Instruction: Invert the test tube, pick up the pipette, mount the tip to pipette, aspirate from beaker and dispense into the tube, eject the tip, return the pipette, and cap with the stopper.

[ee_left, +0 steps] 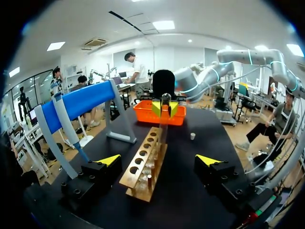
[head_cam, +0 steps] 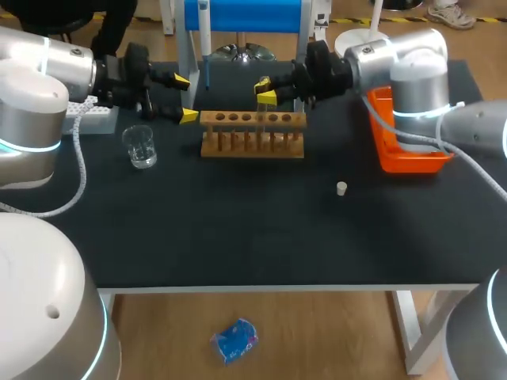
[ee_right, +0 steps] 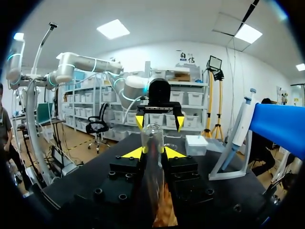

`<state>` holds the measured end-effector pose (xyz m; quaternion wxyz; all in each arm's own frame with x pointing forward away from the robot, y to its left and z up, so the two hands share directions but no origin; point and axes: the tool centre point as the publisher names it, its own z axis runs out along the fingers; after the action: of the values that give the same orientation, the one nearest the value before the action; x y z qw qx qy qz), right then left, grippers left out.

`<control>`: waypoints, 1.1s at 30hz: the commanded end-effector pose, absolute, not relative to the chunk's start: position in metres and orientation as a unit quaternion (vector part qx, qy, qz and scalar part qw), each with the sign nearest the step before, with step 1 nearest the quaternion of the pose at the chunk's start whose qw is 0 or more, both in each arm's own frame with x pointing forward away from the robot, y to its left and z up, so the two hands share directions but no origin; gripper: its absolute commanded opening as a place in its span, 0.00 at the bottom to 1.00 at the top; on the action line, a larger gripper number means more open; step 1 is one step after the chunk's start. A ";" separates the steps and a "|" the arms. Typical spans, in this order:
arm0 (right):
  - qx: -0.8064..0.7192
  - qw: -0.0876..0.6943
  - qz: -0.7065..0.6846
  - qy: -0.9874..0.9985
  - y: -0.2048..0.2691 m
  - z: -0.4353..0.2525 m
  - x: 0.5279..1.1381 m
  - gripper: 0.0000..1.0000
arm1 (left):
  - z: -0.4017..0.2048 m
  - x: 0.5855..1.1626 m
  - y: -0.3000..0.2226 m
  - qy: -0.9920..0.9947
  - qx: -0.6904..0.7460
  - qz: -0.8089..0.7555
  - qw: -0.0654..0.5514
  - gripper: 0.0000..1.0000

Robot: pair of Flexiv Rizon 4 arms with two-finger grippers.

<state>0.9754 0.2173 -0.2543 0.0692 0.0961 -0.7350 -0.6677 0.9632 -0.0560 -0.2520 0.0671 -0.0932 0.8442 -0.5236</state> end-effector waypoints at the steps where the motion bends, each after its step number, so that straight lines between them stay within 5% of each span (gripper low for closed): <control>1: 0.098 0.073 -0.661 -0.740 0.217 -0.250 0.973 0.00 | -0.252 0.964 -0.056 0.845 -0.093 -0.523 0.066 1.00; 33: 0.116 0.072 -0.642 -0.754 0.216 -0.217 0.969 0.00 | -0.252 0.964 -0.056 0.845 -0.093 -0.523 0.066 1.00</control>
<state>0.9710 0.2187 -0.2213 0.0725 0.1160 -0.7516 -0.6453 0.9632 -0.0560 -0.2520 0.0671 -0.0932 0.8442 -0.5236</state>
